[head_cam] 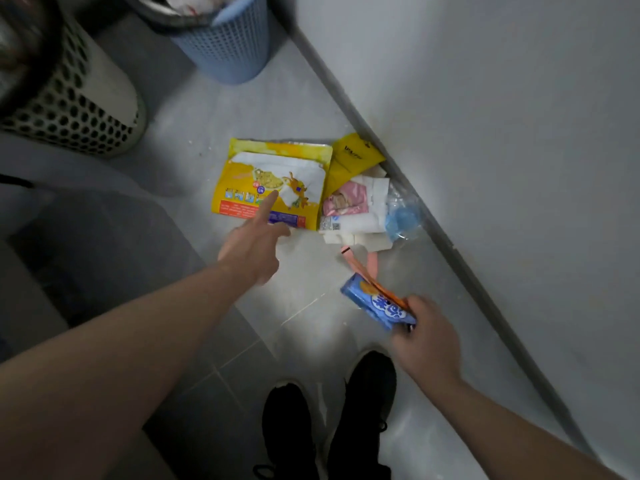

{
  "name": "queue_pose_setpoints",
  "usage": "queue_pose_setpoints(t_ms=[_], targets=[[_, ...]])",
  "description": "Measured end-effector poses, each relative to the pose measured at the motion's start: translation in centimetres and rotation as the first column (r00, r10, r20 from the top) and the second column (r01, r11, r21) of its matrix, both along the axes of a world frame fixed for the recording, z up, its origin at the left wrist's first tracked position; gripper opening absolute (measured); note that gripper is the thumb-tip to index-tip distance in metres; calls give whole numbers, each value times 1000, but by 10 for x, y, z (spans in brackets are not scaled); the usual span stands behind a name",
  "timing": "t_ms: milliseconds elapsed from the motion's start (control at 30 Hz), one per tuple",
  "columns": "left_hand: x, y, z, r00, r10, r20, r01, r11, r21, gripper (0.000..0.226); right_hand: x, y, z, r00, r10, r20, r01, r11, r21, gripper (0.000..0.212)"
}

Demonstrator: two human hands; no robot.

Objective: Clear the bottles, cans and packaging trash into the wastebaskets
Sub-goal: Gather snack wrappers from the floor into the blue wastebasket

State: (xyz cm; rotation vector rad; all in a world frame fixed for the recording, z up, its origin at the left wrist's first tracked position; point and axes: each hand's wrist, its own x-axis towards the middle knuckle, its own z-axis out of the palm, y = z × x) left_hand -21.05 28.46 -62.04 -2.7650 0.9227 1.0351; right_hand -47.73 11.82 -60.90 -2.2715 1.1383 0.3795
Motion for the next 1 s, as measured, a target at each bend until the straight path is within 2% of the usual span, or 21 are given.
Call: queue_pose_setpoints(t_ms=[100,167,233,300,367,467,567,700,867,933,1000], targets=[[11,-19,-7,987,-161,-23,163,976,146,64,32,-27,7,988,43,147,-47,999,20,18],[14,-26,-18,976,-217,-18,216,955,202,61,60,-46,-9,981,-42,190,25,995,95,19],[14,-26,-32,976,-216,-20,215,946,242,60,85,-59,-36,969,-208,131,182,966,184,28],[15,-24,-47,983,-182,-3,178,954,240,59,105,-63,-59,907,-419,47,379,860,341,40],[14,-18,-61,989,-147,5,142,960,240,58,120,-58,-76,839,-544,-1,483,744,461,29],[11,-9,-75,990,-143,4,139,966,216,67,135,-47,-98,739,-672,36,588,671,452,21],[1,-1,-69,993,-118,-4,116,974,197,72,139,-34,-98,670,-739,71,662,638,394,31],[-13,8,-20,1000,-27,15,25,993,118,80,119,-29,-57,632,-774,41,725,609,322,49],[-36,29,73,996,92,-4,-92,995,48,90,73,-29,43,729,-684,-29,651,679,339,29],[-46,37,117,984,169,-53,-171,985,-37,87,59,-30,94,770,-637,-20,605,721,338,24],[-59,42,168,960,255,-111,-267,958,-104,77,48,-28,145,795,-606,11,566,749,343,29]])
